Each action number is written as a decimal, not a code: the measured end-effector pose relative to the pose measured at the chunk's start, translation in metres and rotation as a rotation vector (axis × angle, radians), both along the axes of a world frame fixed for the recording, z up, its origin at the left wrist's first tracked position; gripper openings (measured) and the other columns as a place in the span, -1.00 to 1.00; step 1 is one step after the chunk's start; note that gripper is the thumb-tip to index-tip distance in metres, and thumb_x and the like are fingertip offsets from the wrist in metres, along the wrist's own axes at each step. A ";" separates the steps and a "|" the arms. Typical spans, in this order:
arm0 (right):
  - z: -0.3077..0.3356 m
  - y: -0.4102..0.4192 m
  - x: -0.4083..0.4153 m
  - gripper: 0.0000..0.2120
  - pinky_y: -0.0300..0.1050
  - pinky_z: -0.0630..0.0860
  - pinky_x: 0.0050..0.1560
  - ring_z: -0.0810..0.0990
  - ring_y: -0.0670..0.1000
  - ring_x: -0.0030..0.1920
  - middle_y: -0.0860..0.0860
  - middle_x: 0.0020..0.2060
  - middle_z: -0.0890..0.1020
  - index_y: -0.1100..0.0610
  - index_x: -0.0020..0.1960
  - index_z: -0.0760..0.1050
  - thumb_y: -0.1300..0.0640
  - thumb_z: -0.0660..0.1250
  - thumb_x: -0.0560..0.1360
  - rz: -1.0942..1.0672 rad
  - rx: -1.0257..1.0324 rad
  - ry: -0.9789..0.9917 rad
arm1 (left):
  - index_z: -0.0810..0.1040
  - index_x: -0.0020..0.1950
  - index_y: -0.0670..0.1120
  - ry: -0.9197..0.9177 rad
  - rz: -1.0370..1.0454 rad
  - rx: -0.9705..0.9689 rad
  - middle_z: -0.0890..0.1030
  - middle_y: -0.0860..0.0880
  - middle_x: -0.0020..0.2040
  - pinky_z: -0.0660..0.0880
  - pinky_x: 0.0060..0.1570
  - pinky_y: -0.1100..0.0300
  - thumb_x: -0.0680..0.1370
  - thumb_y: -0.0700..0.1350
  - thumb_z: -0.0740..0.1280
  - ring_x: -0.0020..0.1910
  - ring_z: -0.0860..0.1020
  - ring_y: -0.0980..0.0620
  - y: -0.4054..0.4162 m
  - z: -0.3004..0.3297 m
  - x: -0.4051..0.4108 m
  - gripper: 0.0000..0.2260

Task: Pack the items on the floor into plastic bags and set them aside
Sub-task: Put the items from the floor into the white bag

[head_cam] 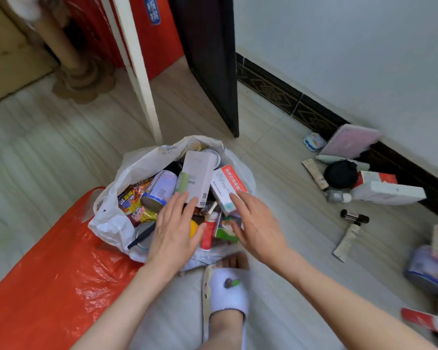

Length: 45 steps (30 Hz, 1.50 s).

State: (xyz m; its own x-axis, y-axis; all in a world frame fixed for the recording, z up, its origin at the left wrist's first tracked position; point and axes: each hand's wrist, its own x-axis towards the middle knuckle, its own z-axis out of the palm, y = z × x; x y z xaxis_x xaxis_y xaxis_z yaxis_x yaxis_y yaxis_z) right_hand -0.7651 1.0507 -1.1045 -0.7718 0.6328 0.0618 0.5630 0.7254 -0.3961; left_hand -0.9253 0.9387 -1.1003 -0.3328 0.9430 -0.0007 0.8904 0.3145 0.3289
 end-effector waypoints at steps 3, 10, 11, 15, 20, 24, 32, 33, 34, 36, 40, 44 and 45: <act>-0.001 0.029 0.051 -0.57 0.07 0.56 0.00 0.59 0.24 0.05 0.23 0.12 0.56 0.23 0.25 0.35 0.05 0.17 0.44 -0.213 -0.040 -0.022 | 0.36 0.28 -0.11 -0.007 -0.173 0.051 0.47 -0.19 0.29 0.37 0.23 -0.02 0.47 0.05 0.14 0.31 0.36 -0.17 0.043 -0.001 0.030 -0.58; -0.042 0.074 0.169 -0.55 0.07 0.34 0.21 0.37 0.23 0.25 0.24 0.23 0.43 0.24 0.36 0.27 0.18 0.23 0.50 -0.805 -0.258 -0.144 | 0.38 0.25 -0.13 -0.073 -0.442 0.002 0.50 -0.24 0.22 0.46 0.11 -0.12 0.45 -0.01 0.13 0.21 0.47 -0.27 0.140 -0.038 0.099 -0.59; -0.050 0.079 0.183 -0.55 0.07 0.36 0.20 0.38 0.23 0.23 0.23 0.23 0.44 0.24 0.36 0.28 0.19 0.23 0.50 -0.862 -0.282 -0.156 | 0.37 0.24 -0.13 -0.082 -0.472 -0.030 0.51 -0.25 0.21 0.47 0.08 -0.13 0.44 -0.02 0.13 0.19 0.49 -0.28 0.152 -0.046 0.108 -0.59; -0.076 0.103 0.221 -0.59 0.03 0.38 0.11 0.39 0.21 0.18 0.20 0.21 0.46 0.20 0.36 0.30 0.18 0.20 0.52 -0.940 -0.303 -0.221 | 0.46 0.22 -0.20 -0.094 -0.561 -0.155 0.53 -0.28 0.19 0.52 0.00 -0.20 0.43 -0.08 0.07 0.16 0.51 -0.33 0.194 -0.076 0.133 -0.57; -0.097 0.134 0.237 -0.57 -0.05 0.29 0.24 0.28 0.13 0.30 0.10 0.31 0.38 0.16 0.38 0.28 0.14 0.23 0.54 -0.830 -0.393 -0.207 | 0.27 0.42 -0.16 -0.022 -0.616 -0.244 0.24 -0.17 0.46 0.26 0.31 -0.07 0.49 -0.28 0.17 0.44 0.21 -0.19 0.245 -0.100 0.160 -0.52; -0.109 0.143 0.241 -0.67 -0.03 0.34 0.18 0.36 0.17 0.19 0.15 0.19 0.46 0.19 0.25 0.45 0.20 0.29 0.49 -0.809 -0.377 -0.170 | -0.03 0.51 -0.06 0.087 -0.695 -0.352 -0.06 -0.01 0.54 0.00 0.41 0.09 0.48 -0.34 0.13 0.50 -0.08 -0.02 0.279 -0.114 0.179 -0.35; -0.119 0.146 0.239 -0.75 0.10 0.43 0.04 0.44 0.22 0.04 0.18 0.00 0.52 0.21 0.07 0.55 0.18 0.39 0.42 -0.872 -0.332 -0.118 | 0.59 -0.05 -0.12 0.096 -0.770 -0.078 0.58 -0.14 -0.16 0.48 -0.10 -0.02 0.36 -0.27 0.26 -0.15 0.57 -0.20 0.306 -0.130 0.182 -0.78; -0.119 0.145 0.238 -0.76 0.08 0.40 0.05 0.43 0.21 0.05 0.17 0.01 0.52 0.19 0.07 0.54 0.17 0.38 0.42 -0.872 -0.342 -0.121 | 0.59 -0.08 -0.14 0.067 -0.777 -0.088 0.56 -0.14 -0.20 0.48 -0.19 0.01 0.32 -0.29 0.38 -0.22 0.56 -0.20 0.302 -0.132 0.179 -0.80; -0.118 0.144 0.237 -0.76 0.05 0.38 0.05 0.42 0.20 0.06 0.16 0.01 0.51 0.18 0.07 0.54 0.16 0.38 0.42 -0.870 -0.346 -0.126 | 0.59 -0.08 -0.16 0.025 -0.770 -0.112 0.55 -0.15 -0.22 0.47 -0.26 0.03 0.27 -0.30 0.46 -0.25 0.54 -0.20 0.296 -0.133 0.177 -0.75; -0.116 0.140 0.235 -0.78 0.02 0.34 0.03 0.44 0.19 0.06 0.14 0.01 0.53 0.17 0.05 0.53 0.14 0.39 0.42 -0.870 -0.314 -0.118 | 0.58 -0.06 -0.18 -0.034 -0.732 -0.124 0.54 -0.17 -0.21 0.45 -0.31 0.05 0.25 -0.27 0.51 -0.26 0.53 -0.20 0.283 -0.135 0.170 -0.71; -0.106 0.125 0.220 -0.80 -0.01 0.33 -0.03 0.46 0.16 -0.02 0.10 -0.06 0.55 0.16 0.06 0.50 0.16 0.35 0.44 -0.871 -0.243 -0.046 | 0.52 0.03 -0.13 -0.100 -0.609 -0.102 0.53 -0.12 -0.13 0.43 -0.25 0.07 0.39 -0.04 0.24 -0.21 0.50 -0.18 0.252 -0.124 0.154 -0.72; -0.088 0.094 0.189 -0.77 -0.13 0.31 -0.05 0.47 0.12 -0.05 0.10 -0.08 0.56 0.19 0.09 0.50 0.16 0.35 0.46 -0.865 -0.304 0.111 | 0.42 0.09 -0.07 -0.228 -0.539 -0.054 0.51 -0.12 -0.10 0.48 -0.18 0.06 0.42 0.02 0.21 -0.16 0.50 -0.14 0.210 -0.104 0.139 -0.71; -0.083 0.086 0.178 -0.78 -0.15 0.31 -0.05 0.47 0.10 -0.04 0.09 -0.08 0.57 0.18 0.09 0.50 0.16 0.35 0.47 -0.881 -0.353 0.156 | 0.41 0.10 -0.05 -0.253 -0.513 -0.019 0.51 -0.11 -0.09 0.46 -0.15 0.06 0.43 0.02 0.22 -0.14 0.50 -0.12 0.200 -0.095 0.135 -0.71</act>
State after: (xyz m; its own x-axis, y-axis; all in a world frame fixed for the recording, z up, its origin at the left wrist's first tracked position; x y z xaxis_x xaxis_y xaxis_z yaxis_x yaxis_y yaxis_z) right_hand -0.5873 1.1364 -1.1877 -0.0096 0.9834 -0.1813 0.7716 -0.1080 -0.6268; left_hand -0.7904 1.1389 -1.1957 0.1804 0.9828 -0.0390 0.8249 -0.1295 0.5502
